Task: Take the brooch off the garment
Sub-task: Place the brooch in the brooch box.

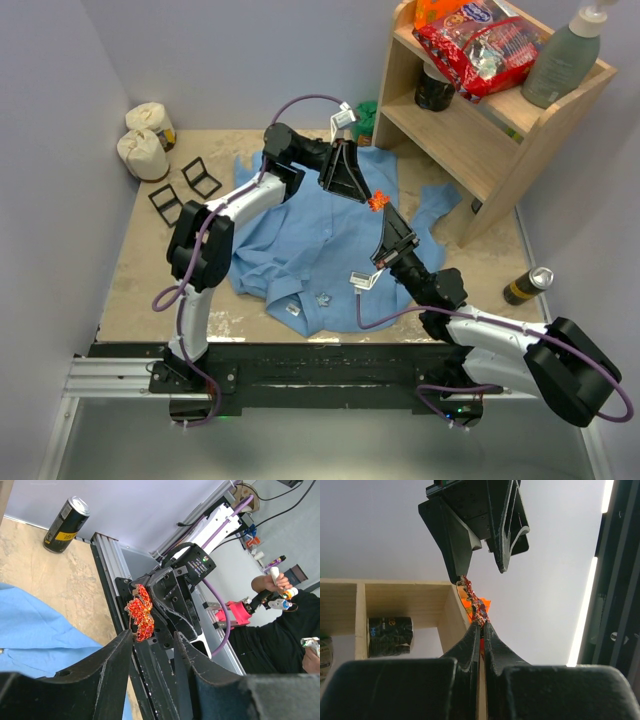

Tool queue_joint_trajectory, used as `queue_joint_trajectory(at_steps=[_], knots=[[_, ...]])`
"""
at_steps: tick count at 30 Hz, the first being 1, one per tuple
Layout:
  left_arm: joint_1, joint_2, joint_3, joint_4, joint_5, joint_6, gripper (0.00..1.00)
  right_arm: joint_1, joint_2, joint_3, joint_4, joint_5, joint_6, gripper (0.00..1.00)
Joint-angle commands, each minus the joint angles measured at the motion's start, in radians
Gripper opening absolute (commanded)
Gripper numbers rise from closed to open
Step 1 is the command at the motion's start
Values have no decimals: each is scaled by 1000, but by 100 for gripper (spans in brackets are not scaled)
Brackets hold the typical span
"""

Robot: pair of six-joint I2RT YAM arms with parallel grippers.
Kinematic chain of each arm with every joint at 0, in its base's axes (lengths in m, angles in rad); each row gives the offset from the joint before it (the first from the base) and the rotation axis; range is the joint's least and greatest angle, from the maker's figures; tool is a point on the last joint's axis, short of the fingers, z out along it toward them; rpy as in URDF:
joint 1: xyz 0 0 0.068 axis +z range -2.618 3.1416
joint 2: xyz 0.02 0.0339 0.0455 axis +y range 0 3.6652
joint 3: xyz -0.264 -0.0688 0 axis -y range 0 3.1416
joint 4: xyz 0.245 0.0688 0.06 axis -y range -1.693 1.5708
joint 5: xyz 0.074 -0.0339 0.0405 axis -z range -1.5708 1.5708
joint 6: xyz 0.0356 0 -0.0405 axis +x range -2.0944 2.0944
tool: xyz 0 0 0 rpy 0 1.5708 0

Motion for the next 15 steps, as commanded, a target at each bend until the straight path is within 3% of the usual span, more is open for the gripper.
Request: queue_joint_trajectory(at_steps=[1,15], knots=[[-9,2,22,25,42,-18,44,10,7,27,426,-16,36,0],[-13,6,22,47,55,-43,34,11,25,52,411,11,31,0]])
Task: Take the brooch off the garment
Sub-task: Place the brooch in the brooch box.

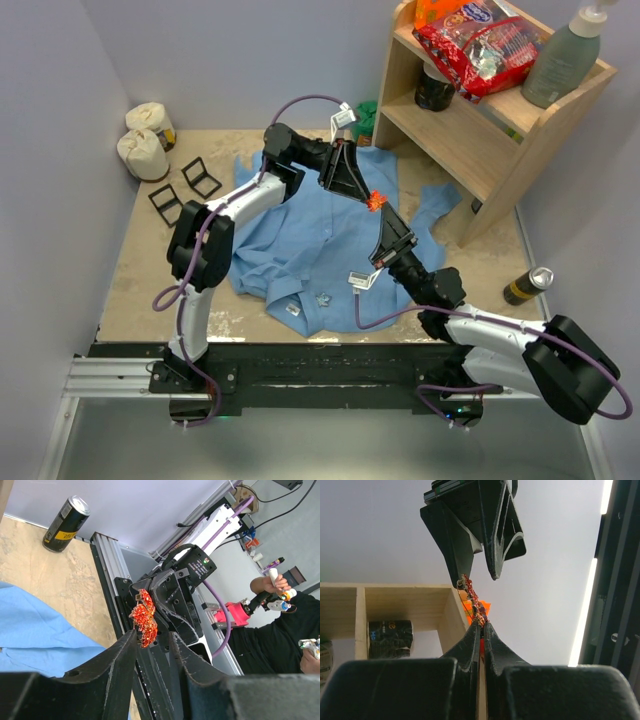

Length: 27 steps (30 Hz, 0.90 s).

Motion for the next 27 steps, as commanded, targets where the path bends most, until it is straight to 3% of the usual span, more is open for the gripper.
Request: queue_joint_trajectory(at_steps=[1,5,8,15,27], knots=[[-14,5,22,47,55,-32,33,4,10,42,404,10,29,0],[-17,5,20,60,61,-42,32,4,10,42,401,16,27,0],[-17,7,18,67,60,-47,40,4,7,37,403,13,29,0],[-18,7,26,69,40,-39,45,4,4,17,401,-7,32,0],[-18,25,44,57,17,-15,46,25,23,19,420,-17,42,0]])
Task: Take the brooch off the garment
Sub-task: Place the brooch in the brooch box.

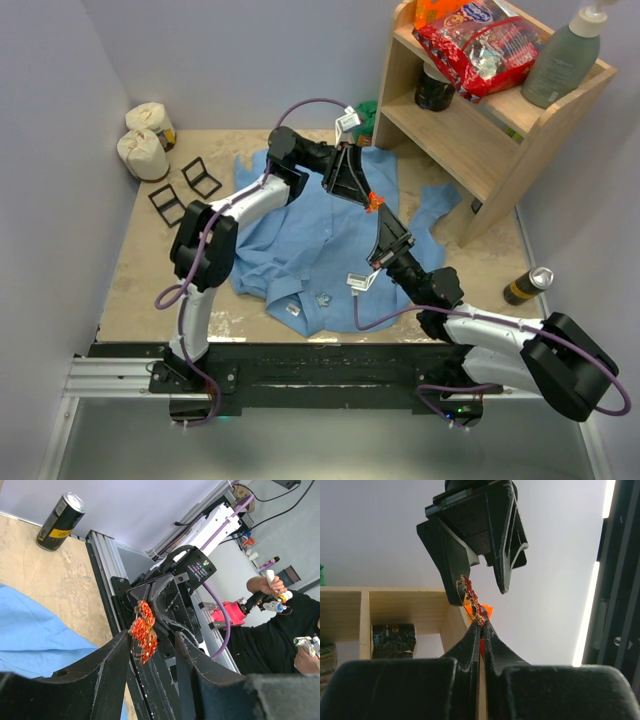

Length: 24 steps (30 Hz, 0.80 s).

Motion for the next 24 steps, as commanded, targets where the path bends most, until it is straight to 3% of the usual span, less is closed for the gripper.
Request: queue_joint_trajectory(at_steps=[1,4,10,14,18,24], knots=[[-5,11,46,28,20,15,46,13,15,17,418,-16,39,0],[-5,8,49,28,18,15,45,19,24,17,416,-13,37,0],[-3,5,46,30,22,15,33,24,20,16,410,-1,40,0],[-3,3,50,33,20,15,30,24,8,8,409,4,42,0],[0,0,55,31,17,15,32,24,0,-4,406,4,42,0],[7,-13,66,34,14,18,44,24,-5,-15,403,-2,45,0]])
